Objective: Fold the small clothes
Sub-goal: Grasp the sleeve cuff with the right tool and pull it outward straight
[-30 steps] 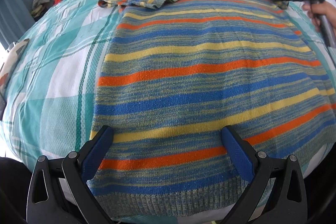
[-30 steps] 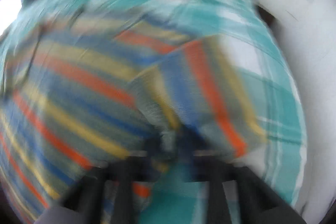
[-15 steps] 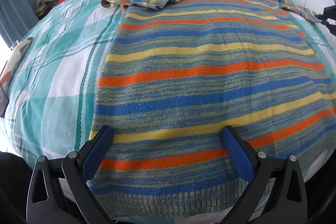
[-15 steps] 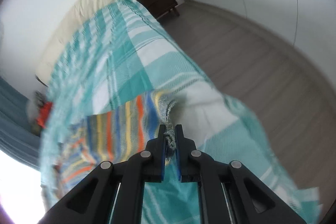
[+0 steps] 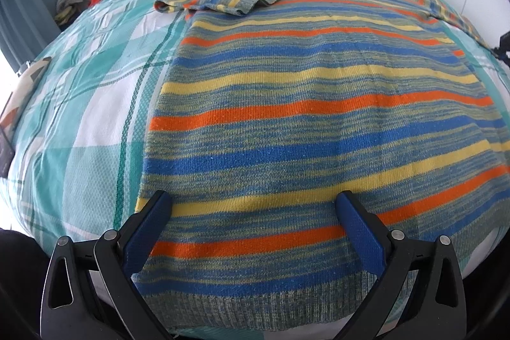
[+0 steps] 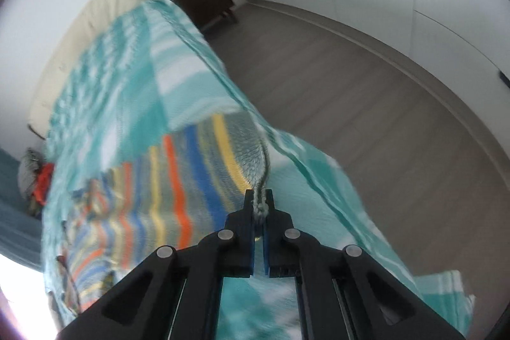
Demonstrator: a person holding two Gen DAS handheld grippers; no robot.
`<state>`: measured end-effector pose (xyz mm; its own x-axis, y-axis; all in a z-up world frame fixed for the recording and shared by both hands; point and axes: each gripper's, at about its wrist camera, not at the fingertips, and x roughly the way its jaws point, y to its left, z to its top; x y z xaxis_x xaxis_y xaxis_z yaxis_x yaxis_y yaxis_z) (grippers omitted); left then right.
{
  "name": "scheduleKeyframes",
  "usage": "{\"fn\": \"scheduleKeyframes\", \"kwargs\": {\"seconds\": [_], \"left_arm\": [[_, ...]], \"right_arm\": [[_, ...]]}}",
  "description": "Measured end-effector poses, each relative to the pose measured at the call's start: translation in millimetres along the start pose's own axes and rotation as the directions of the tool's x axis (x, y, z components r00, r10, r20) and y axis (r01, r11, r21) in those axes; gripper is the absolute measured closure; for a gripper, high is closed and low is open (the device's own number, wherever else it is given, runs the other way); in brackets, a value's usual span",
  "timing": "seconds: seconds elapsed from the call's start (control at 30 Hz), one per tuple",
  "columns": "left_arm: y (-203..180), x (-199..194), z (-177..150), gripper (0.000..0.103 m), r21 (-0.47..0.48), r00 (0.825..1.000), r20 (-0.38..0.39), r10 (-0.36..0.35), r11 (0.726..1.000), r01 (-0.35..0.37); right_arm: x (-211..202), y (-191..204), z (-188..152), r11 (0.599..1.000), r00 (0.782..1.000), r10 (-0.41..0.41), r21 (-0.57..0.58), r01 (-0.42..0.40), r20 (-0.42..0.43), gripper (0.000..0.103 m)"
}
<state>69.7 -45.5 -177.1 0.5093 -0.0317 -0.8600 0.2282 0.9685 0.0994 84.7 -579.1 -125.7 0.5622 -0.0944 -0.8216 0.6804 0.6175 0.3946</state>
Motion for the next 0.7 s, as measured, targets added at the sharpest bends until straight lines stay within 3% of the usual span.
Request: {"fn": "scheduleKeyframes", "kwargs": {"seconds": [0.17,0.27,0.4,0.43,0.57,0.7], "left_arm": [[1,-1,0,0.001,0.006,1.0,-0.002,-0.008,1.0,0.008],[2,-1,0,0.001,0.006,1.0,0.001,-0.009,1.0,0.009],[1,-1,0,0.0,0.005,1.0,0.003,0.0,1.0,0.0],[1,-1,0,0.0,0.005,1.0,0.003,0.001,1.0,-0.001],[0,-1,-1,0.0,0.001,1.0,0.005,0.008,1.0,-0.008],[-1,-1,0,0.0,0.001,1.0,0.003,0.014,1.0,-0.014]], "right_arm": [[9,-1,-6,1.0,1.0,-0.023,0.019,0.023,-0.008,0.101],[8,-14,-5,0.994,0.996,0.08,0.079,-0.078,-0.03,0.099],[1,-34,1,0.965,0.976,0.215,0.157,-0.21,-0.019,0.067],[-2,-40,4,0.958,0.973,0.232,0.172,-0.228,-0.003,0.064],[-12,-41,32,0.977,0.983,0.181,0.11,-0.184,0.038,0.064],[22,-15,53,0.973,0.973,0.22,0.095,-0.212,-0.077,0.064]]}}
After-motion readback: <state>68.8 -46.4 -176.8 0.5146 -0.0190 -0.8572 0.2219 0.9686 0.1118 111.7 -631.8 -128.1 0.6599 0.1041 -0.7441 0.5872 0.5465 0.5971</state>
